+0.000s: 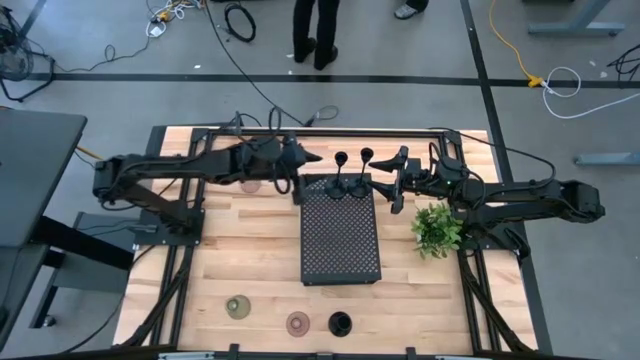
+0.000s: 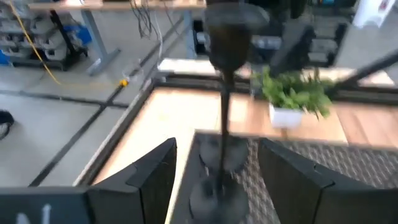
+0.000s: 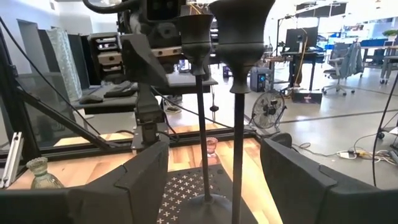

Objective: Pick & Place candle stick holders
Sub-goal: Align the black candle holder with the other black candle holder on the shelf

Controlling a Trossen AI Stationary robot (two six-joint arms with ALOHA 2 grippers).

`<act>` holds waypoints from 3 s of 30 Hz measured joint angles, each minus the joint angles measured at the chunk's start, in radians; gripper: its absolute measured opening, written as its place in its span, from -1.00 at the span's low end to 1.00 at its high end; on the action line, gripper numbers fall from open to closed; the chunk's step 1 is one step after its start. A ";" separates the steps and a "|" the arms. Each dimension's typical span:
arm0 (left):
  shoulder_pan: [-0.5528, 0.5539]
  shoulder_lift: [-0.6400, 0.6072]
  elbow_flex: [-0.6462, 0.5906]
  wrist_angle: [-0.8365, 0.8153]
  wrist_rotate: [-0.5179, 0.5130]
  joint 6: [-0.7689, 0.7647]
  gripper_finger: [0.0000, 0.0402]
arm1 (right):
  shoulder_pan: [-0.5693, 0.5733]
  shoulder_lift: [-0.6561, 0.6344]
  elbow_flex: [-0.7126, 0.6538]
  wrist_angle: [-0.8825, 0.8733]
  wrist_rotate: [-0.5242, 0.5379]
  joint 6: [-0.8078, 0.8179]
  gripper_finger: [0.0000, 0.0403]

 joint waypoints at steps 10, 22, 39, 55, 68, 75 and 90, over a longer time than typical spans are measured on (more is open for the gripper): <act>-0.099 -0.154 0.000 -0.183 0.117 -0.037 0.11 | 0.000 0.000 0.000 0.006 0.000 0.012 0.27; -0.308 -0.193 0.000 -0.211 0.198 -0.087 0.11 | 0.000 0.000 0.000 0.004 0.000 0.055 0.27; -0.670 -0.133 -0.001 -0.197 -0.114 -0.210 0.11 | 0.000 0.000 0.000 0.000 0.000 0.063 0.27; -0.853 0.140 -0.002 0.014 -0.324 -0.314 0.11 | 0.000 0.000 0.000 -0.002 0.000 0.066 0.27; -0.867 0.342 -0.002 0.275 -0.349 -0.309 0.11 | 0.000 0.000 0.000 -0.002 0.000 0.063 0.27; -0.848 0.420 -0.002 0.423 -0.348 -0.251 0.11 | 0.000 0.000 0.000 -0.002 0.000 0.063 0.27; -0.779 0.548 -0.001 0.620 -0.259 -0.279 0.11 | 0.000 0.000 0.000 -0.009 -0.003 0.058 0.27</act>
